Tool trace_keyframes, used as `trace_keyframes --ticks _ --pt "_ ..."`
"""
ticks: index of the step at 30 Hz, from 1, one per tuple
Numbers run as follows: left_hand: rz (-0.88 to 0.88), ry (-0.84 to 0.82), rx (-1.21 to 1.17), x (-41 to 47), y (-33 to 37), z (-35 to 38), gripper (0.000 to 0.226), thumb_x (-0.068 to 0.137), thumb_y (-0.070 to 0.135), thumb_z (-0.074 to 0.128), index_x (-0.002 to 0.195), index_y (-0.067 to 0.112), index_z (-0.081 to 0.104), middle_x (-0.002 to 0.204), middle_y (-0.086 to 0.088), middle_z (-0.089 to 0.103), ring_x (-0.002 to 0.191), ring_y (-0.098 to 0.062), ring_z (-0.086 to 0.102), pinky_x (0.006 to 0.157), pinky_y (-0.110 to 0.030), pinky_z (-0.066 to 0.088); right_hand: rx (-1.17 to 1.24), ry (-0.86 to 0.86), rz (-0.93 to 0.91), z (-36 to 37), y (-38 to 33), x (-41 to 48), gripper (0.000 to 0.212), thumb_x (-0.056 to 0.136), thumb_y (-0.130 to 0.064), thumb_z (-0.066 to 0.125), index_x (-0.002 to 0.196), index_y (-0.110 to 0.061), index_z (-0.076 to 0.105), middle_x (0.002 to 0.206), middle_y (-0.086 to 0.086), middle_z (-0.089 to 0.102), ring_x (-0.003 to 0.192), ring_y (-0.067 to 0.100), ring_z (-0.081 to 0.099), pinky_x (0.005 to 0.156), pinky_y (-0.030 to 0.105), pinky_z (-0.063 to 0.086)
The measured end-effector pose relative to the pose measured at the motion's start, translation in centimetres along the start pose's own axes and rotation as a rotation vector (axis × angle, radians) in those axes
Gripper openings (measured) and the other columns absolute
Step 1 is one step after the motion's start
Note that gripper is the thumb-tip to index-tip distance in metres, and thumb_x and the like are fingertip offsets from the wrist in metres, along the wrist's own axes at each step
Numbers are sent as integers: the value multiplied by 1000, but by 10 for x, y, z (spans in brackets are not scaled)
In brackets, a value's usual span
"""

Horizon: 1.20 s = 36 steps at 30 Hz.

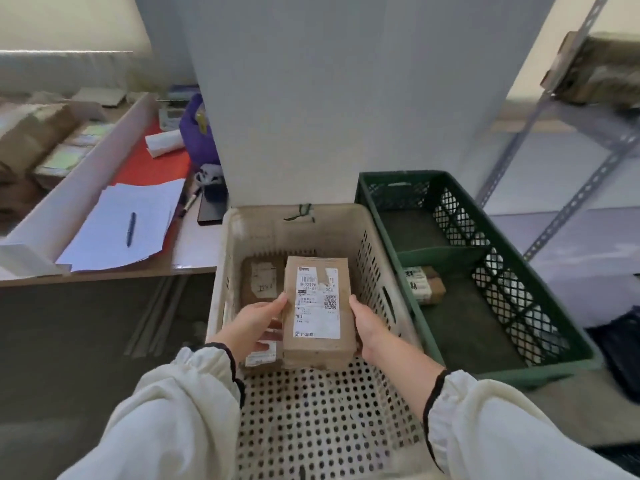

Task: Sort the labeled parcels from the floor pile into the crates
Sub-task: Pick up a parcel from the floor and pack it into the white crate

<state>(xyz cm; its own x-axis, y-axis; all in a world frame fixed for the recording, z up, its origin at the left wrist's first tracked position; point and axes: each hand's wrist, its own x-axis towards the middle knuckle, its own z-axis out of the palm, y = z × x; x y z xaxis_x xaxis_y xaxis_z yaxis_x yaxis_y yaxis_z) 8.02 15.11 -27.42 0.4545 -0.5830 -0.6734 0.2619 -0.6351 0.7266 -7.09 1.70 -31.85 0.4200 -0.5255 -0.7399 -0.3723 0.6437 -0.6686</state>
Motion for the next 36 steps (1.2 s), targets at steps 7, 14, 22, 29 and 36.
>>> trace_keyframes --ticks 7,14,22,29,36 --pt "-137 -82 65 93 -36 8 45 82 52 65 116 22 61 105 0 70 93 -22 68 92 -42 50 -166 20 112 -10 15 94 59 93 -40 54 142 -13 37 136 7 52 116 24 52 95 38 43" --pt "-222 -100 190 188 -73 16 40 93 40 54 120 11 54 102 1 67 84 -11 60 63 -18 43 -240 -27 251 -12 42 197 44 95 -33 51 135 -14 45 123 6 60 109 23 57 95 41 48" --pt "-124 37 526 236 -97 16 24 85 43 65 84 19 60 86 5 64 76 -6 59 63 -22 47 -265 -11 336 -1 75 248 54 91 -36 57 137 -11 43 121 7 61 94 23 59 61 25 42" --pt "-21 221 717 243 -114 16 27 81 47 66 81 23 54 77 6 61 74 -14 58 60 -29 42 -356 30 316 8 90 264 64 94 -43 49 148 -16 27 143 6 45 126 28 46 106 44 38" --pt "-64 279 745 243 -114 23 22 84 40 62 78 22 52 73 3 61 70 -15 57 57 -28 41 -427 91 295 19 79 249 54 94 -39 50 139 -10 40 132 11 53 117 31 53 99 42 45"
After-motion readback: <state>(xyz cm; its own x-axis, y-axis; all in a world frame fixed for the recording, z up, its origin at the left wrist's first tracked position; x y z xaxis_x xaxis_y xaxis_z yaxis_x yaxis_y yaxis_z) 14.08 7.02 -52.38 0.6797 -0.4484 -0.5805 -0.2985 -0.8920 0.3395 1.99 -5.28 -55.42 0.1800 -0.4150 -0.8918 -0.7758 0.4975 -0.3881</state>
